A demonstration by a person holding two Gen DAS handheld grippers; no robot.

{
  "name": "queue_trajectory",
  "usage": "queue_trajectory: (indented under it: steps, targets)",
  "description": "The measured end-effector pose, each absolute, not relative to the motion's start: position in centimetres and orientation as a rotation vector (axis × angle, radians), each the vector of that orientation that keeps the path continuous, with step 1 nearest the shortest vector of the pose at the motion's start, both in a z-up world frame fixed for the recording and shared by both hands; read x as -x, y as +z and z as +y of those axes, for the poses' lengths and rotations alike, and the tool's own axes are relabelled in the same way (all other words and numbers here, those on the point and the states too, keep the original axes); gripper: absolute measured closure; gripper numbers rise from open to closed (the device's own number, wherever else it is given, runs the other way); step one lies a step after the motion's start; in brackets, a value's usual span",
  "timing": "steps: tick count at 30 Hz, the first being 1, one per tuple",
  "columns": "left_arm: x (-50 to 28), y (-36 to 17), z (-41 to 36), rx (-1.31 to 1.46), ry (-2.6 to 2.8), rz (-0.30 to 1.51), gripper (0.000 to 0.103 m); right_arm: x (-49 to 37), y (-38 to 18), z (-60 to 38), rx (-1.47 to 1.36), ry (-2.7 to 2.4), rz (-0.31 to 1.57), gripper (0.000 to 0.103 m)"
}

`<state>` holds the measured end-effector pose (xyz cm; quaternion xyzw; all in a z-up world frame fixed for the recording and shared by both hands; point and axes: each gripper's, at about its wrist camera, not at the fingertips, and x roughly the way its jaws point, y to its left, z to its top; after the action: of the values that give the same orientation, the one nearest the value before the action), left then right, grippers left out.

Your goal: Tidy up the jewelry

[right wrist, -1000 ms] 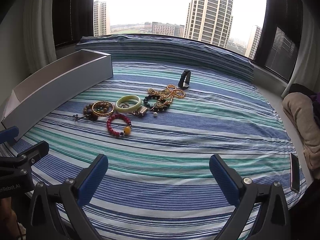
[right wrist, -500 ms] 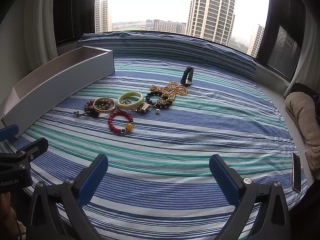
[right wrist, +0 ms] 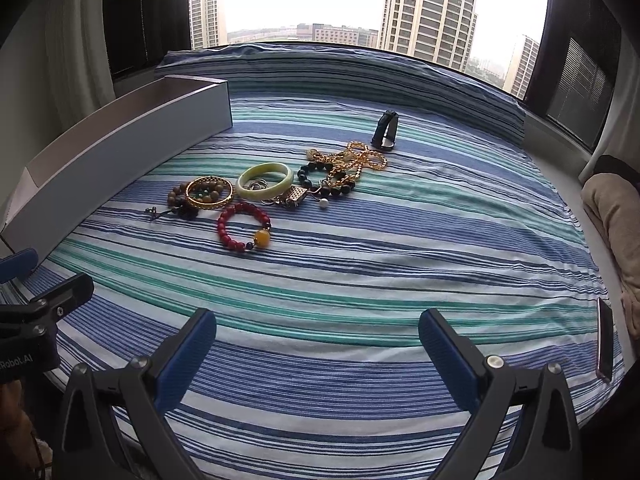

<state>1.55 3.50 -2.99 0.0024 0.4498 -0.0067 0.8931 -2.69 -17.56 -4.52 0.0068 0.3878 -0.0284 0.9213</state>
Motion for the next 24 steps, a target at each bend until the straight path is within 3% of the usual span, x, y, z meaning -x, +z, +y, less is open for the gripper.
queue_trajectory:
  steps: [17,18,20,24]
  targets:
    - [-2.3,-4.5,9.2,0.085,0.083,0.985,0.0,-9.2,-7.3,-21.0,-0.257,0.201,1.104,0.002]
    - [-2.3,-4.5,9.4,0.097,0.087,0.988,0.0,-10.2,-7.5,-21.4,-0.295,0.209,1.129,0.004]
    - [-2.3,-4.6,9.6,0.108,0.087,0.989,0.0,-12.0,-8.2,-21.8,-0.345,0.208,1.179,0.022]
    - [-2.2,-4.5,9.3,0.098,0.078,0.984,0.0,-14.1,-9.7,-20.6,-0.365,0.212,1.251,0.036]
